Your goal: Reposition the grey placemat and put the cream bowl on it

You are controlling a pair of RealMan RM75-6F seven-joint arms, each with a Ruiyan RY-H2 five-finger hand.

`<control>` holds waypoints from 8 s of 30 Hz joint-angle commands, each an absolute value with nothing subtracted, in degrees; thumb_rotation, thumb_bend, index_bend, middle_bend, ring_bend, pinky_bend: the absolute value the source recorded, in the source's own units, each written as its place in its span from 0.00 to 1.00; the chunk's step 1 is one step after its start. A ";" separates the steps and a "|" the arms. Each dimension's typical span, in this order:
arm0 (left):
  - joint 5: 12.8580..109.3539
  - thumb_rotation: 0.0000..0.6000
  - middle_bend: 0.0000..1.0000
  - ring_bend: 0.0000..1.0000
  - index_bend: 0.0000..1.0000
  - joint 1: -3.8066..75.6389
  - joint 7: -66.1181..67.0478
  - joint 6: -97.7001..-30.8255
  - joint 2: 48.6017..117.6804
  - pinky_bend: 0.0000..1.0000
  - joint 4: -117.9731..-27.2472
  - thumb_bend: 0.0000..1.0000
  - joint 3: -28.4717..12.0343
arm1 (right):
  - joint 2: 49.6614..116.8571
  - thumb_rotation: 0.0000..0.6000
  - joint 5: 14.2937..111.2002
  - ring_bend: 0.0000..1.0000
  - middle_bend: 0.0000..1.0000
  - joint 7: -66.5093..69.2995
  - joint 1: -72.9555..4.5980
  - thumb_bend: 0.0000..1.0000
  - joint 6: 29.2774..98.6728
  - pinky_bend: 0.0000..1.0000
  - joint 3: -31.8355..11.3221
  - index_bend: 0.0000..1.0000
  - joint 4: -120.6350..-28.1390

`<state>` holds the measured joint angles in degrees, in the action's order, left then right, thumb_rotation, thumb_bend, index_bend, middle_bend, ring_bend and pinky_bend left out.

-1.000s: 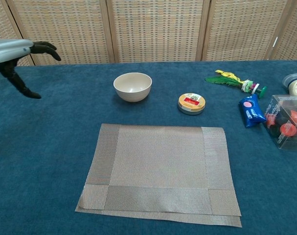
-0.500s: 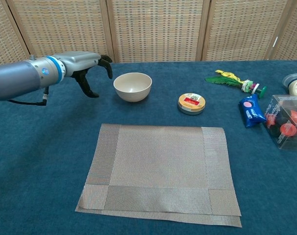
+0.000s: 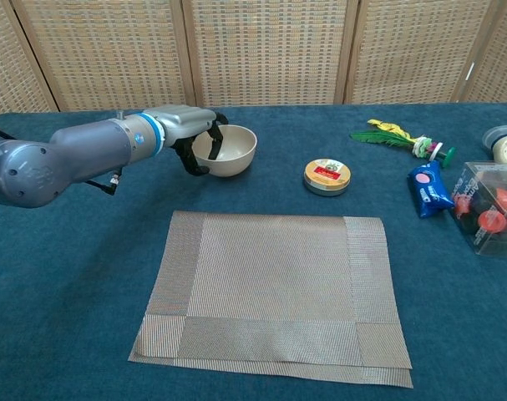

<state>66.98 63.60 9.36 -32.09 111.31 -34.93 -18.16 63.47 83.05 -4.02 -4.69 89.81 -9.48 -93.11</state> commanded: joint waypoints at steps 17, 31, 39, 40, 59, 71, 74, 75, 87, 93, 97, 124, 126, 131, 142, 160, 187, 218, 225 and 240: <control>64.17 1.00 0.00 0.00 0.74 55.48 11.54 -42.34 97.72 0.00 -49.34 0.49 -18.24 | 62.76 1.00 85.87 0.00 0.00 -3.24 -4.08 0.00 91.27 0.00 -8.34 0.05 -94.42; 50.41 1.00 0.00 0.00 0.73 38.02 19.08 -48.51 74.57 0.00 -74.25 0.49 -11.55 | 62.48 1.00 88.91 0.00 0.00 -3.67 -3.67 0.00 92.28 0.00 -6.97 0.06 -95.86; 49.55 1.00 0.00 0.00 0.73 32.97 17.78 -49.05 73.43 0.00 -71.97 0.49 -6.92 | 62.31 1.00 89.75 0.00 0.00 -3.39 -3.61 0.00 92.44 0.00 -6.62 0.06 -96.14; 49.61 1.00 0.00 0.00 0.73 32.67 17.34 -48.86 73.76 0.00 -71.28 0.49 -6.69 | 62.29 1.00 89.79 0.00 0.00 -3.39 -3.62 0.00 92.44 0.00 -6.60 0.06 -96.18; 64.99 1.00 0.00 0.00 0.00 29.35 3.09 -55.32 70.82 0.00 -78.73 0.00 -7.92 | 62.36 1.00 89.69 0.00 0.00 -3.42 -3.76 0.00 92.10 0.00 -6.59 0.06 -96.19; 94.11 1.00 0.00 0.00 0.37 31.88 -10.15 -60.87 71.64 0.00 -86.16 0.23 0.34 | 62.29 1.00 89.17 0.00 0.00 -3.21 -3.77 0.00 91.96 0.00 -6.77 0.06 -96.01; 98.00 1.00 0.00 0.00 0.45 32.62 -10.19 -61.99 74.63 0.00 -84.89 0.30 1.77 | 62.31 1.00 89.02 0.00 0.00 -3.20 -3.76 0.00 91.96 0.00 -6.84 0.06 -95.93; 98.80 1.00 0.00 0.00 0.45 32.89 -10.17 -62.04 75.41 0.00 -84.55 0.31 2.12 | 62.31 1.00 88.95 0.00 0.00 -3.21 -3.76 0.00 91.95 0.00 -6.86 0.06 -95.89; 104.65 1.00 0.00 0.00 0.47 34.56 -6.49 -59.75 82.84 0.00 -82.11 0.34 7.36 | 62.24 1.00 87.97 0.00 0.00 -2.84 -3.74 0.00 91.64 0.00 -7.14 0.06 -95.52; 107.36 1.00 0.00 0.00 0.46 34.80 -3.48 -60.52 85.63 0.00 -78.13 0.33 9.05 | 62.20 1.00 87.45 0.00 0.00 -2.53 -3.82 0.00 91.35 0.00 -7.33 0.07 -95.34; 108.30 1.00 0.00 0.00 0.47 34.66 -3.05 -61.36 86.66 0.00 -75.70 0.33 9.86 | 62.16 1.00 87.11 0.00 0.00 -2.30 -3.90 0.00 91.12 0.00 -7.46 0.07 -95.21; 108.76 1.00 0.00 0.00 0.48 36.91 -5.01 -63.42 94.71 0.00 -65.79 0.34 11.15 | 61.64 1.00 87.26 0.00 0.00 -0.89 -3.55 0.00 92.03 0.00 -7.72 0.08 -95.15; 108.59 1.00 0.00 0.00 0.48 36.95 -4.99 -63.31 94.94 0.00 -65.69 0.34 11.27 | 61.62 1.00 87.26 0.00 0.00 -0.87 -3.54 0.00 92.05 0.00 -7.72 0.08 -95.13; 108.46 1.00 0.00 0.00 0.48 36.86 -4.80 -63.73 95.13 0.00 -65.29 0.34 11.77 | 61.62 1.00 87.16 0.00 0.00 -0.76 -3.57 0.00 91.95 0.00 -7.75 0.08 -95.02; 107.87 1.00 0.00 0.00 0.48 37.22 -4.92 -63.37 96.29 0.00 -64.36 0.41 12.01 | 61.56 1.00 87.41 0.00 0.00 -0.78 -3.51 0.00 92.14 0.00 -7.69 0.08 -95.08; 104.79 1.00 0.00 0.00 0.79 37.22 -7.36 -63.72 97.30 0.00 -65.41 0.53 10.72 | 61.51 1.00 87.81 0.00 0.00 -0.30 -3.41 0.00 92.46 0.00 -7.65 0.08 -95.02; 53.68 1.00 0.00 0.00 0.84 52.37 4.05 -49.40 100.98 0.00 -56.51 0.58 -24.97 | 61.84 1.00 87.81 0.00 0.00 -1.23 -3.59 0.00 92.28 0.00 -7.66 0.09 -94.95; 56.71 1.00 0.00 0.00 0.00 32.15 13.17 -63.21 77.35 0.00 -80.33 0.00 -15.12 | 63.62 1.00 90.68 0.00 0.00 -2.47 -6.54 0.00 86.91 0.00 -5.55 0.09 -93.46; 60.11 1.00 0.00 0.00 0.00 24.09 17.70 -73.64 67.33 0.00 -97.41 0.00 -10.95 | 64.75 1.00 95.22 0.00 0.00 -3.31 -13.27 0.00 78.42 0.00 -4.70 0.09 -91.53; 64.89 1.00 0.00 0.00 0.00 12.90 26.23 -89.25 62.46 0.00 -110.46 0.00 -4.03 | 74.82 1.00 104.74 0.00 0.00 3.66 -29.91 0.00 63.80 0.00 -3.47 0.19 -84.89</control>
